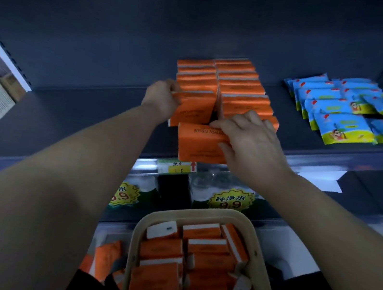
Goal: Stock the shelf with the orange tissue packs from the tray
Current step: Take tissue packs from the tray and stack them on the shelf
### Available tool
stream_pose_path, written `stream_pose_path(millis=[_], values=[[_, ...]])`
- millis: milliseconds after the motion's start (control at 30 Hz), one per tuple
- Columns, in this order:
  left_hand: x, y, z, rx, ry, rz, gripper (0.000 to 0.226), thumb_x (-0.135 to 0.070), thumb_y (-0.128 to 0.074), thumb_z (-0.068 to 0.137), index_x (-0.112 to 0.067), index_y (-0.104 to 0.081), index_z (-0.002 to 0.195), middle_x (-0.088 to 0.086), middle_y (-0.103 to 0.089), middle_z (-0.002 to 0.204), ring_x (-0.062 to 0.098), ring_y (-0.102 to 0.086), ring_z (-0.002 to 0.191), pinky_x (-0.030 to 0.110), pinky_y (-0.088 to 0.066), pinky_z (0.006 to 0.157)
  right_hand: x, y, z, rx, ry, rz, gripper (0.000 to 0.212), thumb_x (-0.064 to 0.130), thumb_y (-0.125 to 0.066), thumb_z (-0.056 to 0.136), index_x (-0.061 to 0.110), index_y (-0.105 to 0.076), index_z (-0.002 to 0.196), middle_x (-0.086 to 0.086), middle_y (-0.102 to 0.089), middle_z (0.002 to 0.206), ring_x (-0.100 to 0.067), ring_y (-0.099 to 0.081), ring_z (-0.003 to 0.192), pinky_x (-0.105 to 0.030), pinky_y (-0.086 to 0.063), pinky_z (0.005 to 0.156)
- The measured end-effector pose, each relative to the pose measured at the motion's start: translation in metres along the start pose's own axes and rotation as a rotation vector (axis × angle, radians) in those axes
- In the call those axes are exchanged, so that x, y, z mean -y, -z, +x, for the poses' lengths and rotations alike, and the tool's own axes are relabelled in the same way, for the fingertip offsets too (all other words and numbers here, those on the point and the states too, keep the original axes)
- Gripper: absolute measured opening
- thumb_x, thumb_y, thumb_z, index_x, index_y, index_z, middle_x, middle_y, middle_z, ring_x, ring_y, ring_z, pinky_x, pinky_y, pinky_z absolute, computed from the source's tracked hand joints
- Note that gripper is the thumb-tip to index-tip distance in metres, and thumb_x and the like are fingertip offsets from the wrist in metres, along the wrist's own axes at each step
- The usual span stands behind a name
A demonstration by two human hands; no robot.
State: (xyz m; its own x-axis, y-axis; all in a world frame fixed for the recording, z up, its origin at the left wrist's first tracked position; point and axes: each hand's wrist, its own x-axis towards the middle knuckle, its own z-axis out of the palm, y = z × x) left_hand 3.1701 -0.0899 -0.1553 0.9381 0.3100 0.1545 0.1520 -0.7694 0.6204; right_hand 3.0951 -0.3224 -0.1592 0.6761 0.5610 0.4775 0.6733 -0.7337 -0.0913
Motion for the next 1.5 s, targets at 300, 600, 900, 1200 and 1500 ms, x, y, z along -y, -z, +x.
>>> stream_pose_path(millis=[300,600,900,1200,1500], values=[[0.007,-0.013,0.027,0.033,0.04,-0.161,0.025,-0.006,-0.064,0.084,-0.029,-0.056,0.09,0.013,-0.056,0.12,0.021,-0.064,0.094,0.03,-0.056,0.077,0.001,-0.012,0.02,-0.029,0.006,-0.004,0.04,0.018,-0.069,0.079,0.02,-0.062,0.119,0.0,-0.065,0.106,-0.025,-0.054,0.1,-0.037,-0.038,0.08],[0.022,0.021,0.012,-0.068,0.014,-0.168,0.032,-0.003,-0.046,0.095,-0.011,-0.055,0.125,0.005,-0.056,0.122,0.015,-0.054,0.107,0.022,-0.045,0.084,0.013,-0.021,0.058,0.023,-0.054,-0.034,0.045,0.011,-0.059,0.085,0.024,-0.056,0.128,-0.001,-0.061,0.119,-0.025,-0.047,0.114,-0.035,-0.033,0.087],[0.033,0.029,-0.017,0.104,0.009,-0.38,0.029,-0.023,-0.067,0.089,-0.014,-0.061,0.116,-0.002,-0.062,0.111,0.011,-0.058,0.103,0.021,-0.049,0.087,0.011,-0.047,0.101,0.181,-0.166,-0.151,0.053,0.007,-0.059,0.083,0.023,-0.048,0.133,-0.006,-0.054,0.127,-0.028,-0.042,0.121,-0.037,-0.032,0.097],[0.033,0.0,-0.013,0.1,-0.131,-0.129,0.036,-0.007,-0.071,0.081,-0.013,-0.055,0.113,0.006,-0.062,0.107,0.016,-0.06,0.094,0.025,-0.049,0.08,0.003,-0.058,0.111,0.201,-0.182,-0.308,0.052,0.005,-0.053,0.084,0.022,-0.047,0.133,-0.008,-0.049,0.128,-0.028,-0.042,0.121,-0.043,-0.031,0.099],[0.02,-0.009,-0.004,0.028,-0.047,-0.083,0.031,-0.011,-0.063,0.088,-0.008,-0.05,0.116,0.0,-0.055,0.104,0.01,-0.052,0.095,0.022,-0.042,0.073,-0.004,-0.065,0.112,0.214,-0.207,-0.343,0.042,0.01,-0.047,0.088,0.02,-0.052,0.128,-0.008,-0.056,0.123,-0.029,-0.051,0.113,-0.043,-0.032,0.095]])
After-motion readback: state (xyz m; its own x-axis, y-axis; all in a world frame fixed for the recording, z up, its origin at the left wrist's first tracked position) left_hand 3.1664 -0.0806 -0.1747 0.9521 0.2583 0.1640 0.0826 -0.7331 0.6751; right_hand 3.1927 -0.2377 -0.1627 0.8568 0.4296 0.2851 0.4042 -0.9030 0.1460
